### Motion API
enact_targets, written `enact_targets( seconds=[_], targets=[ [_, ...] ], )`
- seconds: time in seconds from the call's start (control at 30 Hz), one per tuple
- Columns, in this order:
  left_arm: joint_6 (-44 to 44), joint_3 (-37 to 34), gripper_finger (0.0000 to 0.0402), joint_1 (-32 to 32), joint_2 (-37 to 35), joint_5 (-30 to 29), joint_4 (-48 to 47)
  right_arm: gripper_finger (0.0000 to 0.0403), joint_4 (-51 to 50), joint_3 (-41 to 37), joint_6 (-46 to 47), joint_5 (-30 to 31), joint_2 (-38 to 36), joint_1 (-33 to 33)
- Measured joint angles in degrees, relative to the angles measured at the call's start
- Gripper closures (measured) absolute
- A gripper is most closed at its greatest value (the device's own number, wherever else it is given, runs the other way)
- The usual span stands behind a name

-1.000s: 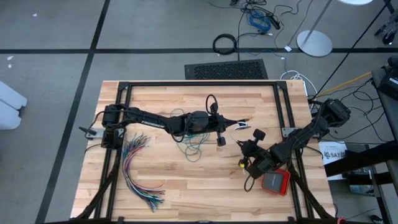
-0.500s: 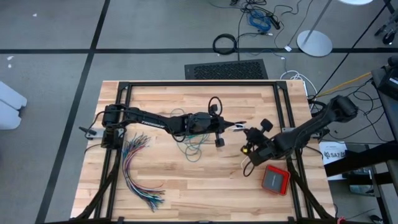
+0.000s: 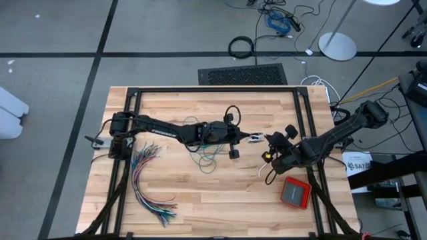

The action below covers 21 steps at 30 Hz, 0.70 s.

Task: Coil cords
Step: Coil the white wire onto the spool

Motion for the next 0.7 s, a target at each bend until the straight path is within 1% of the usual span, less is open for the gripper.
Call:
enact_targets(
  seconds=[0.13,0.27,0.47,0.7],
  targets=[
    [0.72,-0.36,0.0402,0.00,0.00,-0.09,-1.55,0.0403,2.10,0.00,-0.54,-0.04,-1.60,-0.35],
    [3.21,-0.39,0.0402,0.00,0.00,-3.94,-3.74,0.0403,7.47,0.00,-3.88,-0.11,-2.45,-0.33],
    [7.62,-0.39,0.0402,0.02,0.00,-8.67,-3.63,0.0403,14.37,0.00,-8.96,-0.13,-2.58,-1.54],
    [13.42,-0.39,0.0402,0.02,0.00,-14.16,-4.06,0.0402,18.34,0.00,-12.60,-1.50,-2.58,-3.63]
  ],
)
